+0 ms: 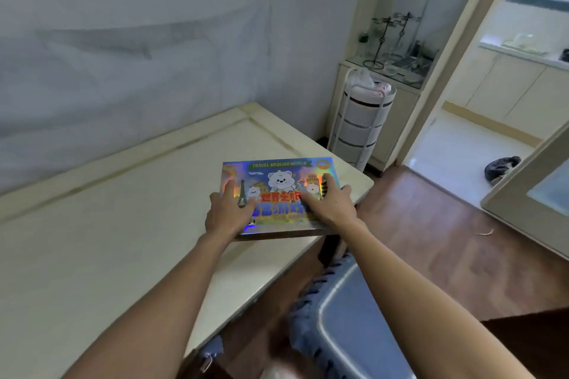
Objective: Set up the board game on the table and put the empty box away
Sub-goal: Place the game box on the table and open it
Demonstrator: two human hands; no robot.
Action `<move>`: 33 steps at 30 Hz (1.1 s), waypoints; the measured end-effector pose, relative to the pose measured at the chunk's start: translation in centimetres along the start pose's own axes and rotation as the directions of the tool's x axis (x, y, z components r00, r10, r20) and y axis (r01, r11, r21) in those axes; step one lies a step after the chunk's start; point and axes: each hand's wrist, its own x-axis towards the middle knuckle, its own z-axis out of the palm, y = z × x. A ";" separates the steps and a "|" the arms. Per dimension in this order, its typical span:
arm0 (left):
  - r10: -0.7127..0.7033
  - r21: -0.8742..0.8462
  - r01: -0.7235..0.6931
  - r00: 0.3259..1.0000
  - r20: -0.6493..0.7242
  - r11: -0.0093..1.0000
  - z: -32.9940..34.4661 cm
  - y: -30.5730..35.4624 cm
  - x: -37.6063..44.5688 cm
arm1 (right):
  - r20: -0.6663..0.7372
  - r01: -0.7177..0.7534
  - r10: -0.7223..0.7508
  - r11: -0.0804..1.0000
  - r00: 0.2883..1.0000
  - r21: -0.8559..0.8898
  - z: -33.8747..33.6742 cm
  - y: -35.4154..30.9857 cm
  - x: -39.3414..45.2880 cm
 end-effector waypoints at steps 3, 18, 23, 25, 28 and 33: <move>-0.019 -0.047 0.017 0.999 -0.027 0.999 0.7 0.1 3.8 | 0.009 0.029 -0.029 0.999 1.000 -0.020 0.8 -1.3 4.3; -0.193 -0.111 0.179 0.973 -0.127 0.978 2.7 -2.1 16.2 | 0.205 0.126 -0.109 0.990 0.973 -0.071 7.9 -5.5 20.9; -0.302 -0.129 0.283 0.939 -0.166 0.950 5.8 -3.7 20.4 | 0.262 0.170 -0.135 0.979 0.956 -0.114 12.0 -5.6 27.6; -0.334 -0.143 0.312 0.926 -0.177 0.939 7.8 -3.9 22.7 | 0.286 0.193 -0.144 0.969 0.947 -0.153 13.5 -4.9 31.3; -0.359 -0.161 0.328 0.906 -0.226 0.931 12.2 -4.4 27.1 | 0.291 0.233 -0.161 0.944 0.943 -0.234 16.7 -2.8 37.5; -0.422 -0.094 0.413 0.862 -0.281 0.906 19.7 -6.6 32.6 | 0.241 0.353 -0.281 0.870 0.929 -0.345 21.2 0.6 44.0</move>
